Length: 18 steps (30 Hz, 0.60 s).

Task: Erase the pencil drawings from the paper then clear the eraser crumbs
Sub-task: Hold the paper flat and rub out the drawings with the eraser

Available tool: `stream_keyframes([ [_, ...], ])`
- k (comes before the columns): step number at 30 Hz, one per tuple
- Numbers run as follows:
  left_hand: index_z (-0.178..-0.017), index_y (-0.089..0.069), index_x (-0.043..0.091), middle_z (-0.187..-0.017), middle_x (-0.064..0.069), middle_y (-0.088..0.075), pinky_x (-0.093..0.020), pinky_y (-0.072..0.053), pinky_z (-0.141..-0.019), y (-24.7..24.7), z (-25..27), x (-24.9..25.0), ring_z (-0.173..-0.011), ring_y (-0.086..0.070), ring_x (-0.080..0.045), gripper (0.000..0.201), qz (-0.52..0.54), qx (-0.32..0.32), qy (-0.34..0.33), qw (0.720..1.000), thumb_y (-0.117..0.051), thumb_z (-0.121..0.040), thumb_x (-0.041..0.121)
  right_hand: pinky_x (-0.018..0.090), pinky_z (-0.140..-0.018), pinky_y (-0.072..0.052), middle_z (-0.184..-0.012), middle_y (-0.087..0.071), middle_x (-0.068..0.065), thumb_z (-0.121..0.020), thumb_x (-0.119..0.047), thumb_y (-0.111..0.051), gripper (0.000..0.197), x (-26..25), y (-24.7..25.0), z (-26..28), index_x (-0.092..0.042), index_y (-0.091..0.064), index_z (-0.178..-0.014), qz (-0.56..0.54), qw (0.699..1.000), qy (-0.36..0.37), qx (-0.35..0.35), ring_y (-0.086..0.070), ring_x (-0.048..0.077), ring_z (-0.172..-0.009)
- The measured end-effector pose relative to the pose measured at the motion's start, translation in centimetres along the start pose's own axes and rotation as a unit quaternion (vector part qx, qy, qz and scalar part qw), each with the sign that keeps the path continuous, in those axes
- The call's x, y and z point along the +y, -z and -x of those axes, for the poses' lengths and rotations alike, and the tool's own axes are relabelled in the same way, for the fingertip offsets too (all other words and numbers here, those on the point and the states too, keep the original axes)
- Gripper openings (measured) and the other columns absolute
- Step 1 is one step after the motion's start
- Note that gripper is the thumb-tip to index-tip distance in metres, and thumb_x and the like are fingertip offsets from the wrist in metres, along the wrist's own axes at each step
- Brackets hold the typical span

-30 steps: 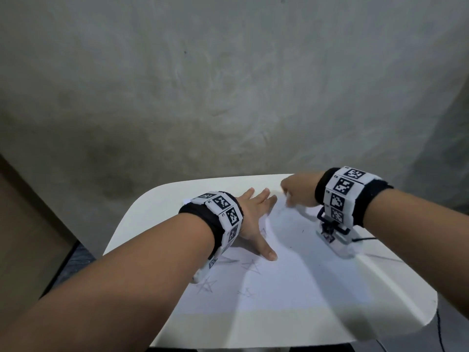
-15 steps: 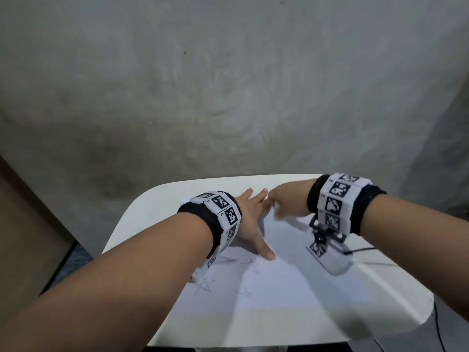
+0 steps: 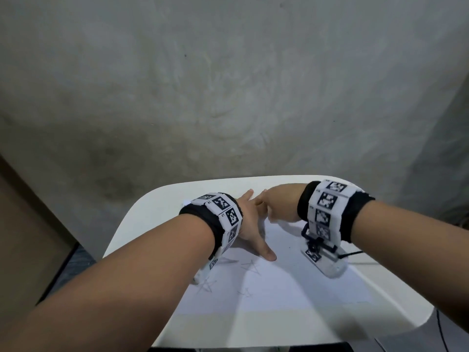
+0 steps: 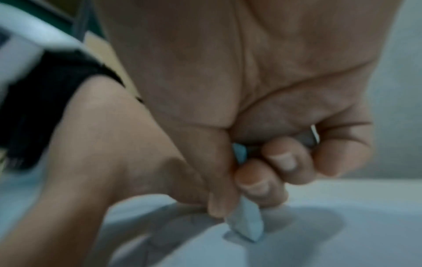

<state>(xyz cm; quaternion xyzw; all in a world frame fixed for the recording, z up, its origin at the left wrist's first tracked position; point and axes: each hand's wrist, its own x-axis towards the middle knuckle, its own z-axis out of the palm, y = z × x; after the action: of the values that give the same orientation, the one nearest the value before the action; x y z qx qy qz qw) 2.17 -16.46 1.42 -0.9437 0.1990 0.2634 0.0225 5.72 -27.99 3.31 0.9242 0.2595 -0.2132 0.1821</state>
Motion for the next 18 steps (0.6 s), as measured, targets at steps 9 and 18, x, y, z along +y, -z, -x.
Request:
stream_keyframes([
  [9, -0.156, 0.008, 0.034, -0.162, 0.012, 0.020, -0.055, -0.005, -0.118, 0.1, -0.3, -0.1, -0.147, 0.026, -0.023, 0.126, -0.001, -0.014, 0.007, 1.000, -0.072, -0.067, 0.073, 0.026, -0.062, -0.041, -0.074, -0.061, 0.003, -0.091, -0.019, -0.054, 0.019, 1.0, -0.1, -1.2, -0.011, -0.062, -0.076, -0.017, 0.999, -0.047, 0.004, -0.058, 0.021, -0.069],
  [18, -0.154, 0.019, 0.030, -0.161, 0.011, 0.025, -0.055, -0.006, -0.118, -0.1, -0.2, 0.0, -0.148, 0.023, -0.023, 0.132, -0.016, -0.010, 0.006, 1.000, -0.071, -0.068, 0.074, 0.024, -0.060, -0.047, -0.066, -0.067, -0.002, -0.085, -0.021, -0.062, 0.014, 1.8, 0.3, -1.2, -0.011, -0.064, -0.076, 0.012, 0.996, -0.087, 0.020, -0.053, 0.018, -0.063],
])
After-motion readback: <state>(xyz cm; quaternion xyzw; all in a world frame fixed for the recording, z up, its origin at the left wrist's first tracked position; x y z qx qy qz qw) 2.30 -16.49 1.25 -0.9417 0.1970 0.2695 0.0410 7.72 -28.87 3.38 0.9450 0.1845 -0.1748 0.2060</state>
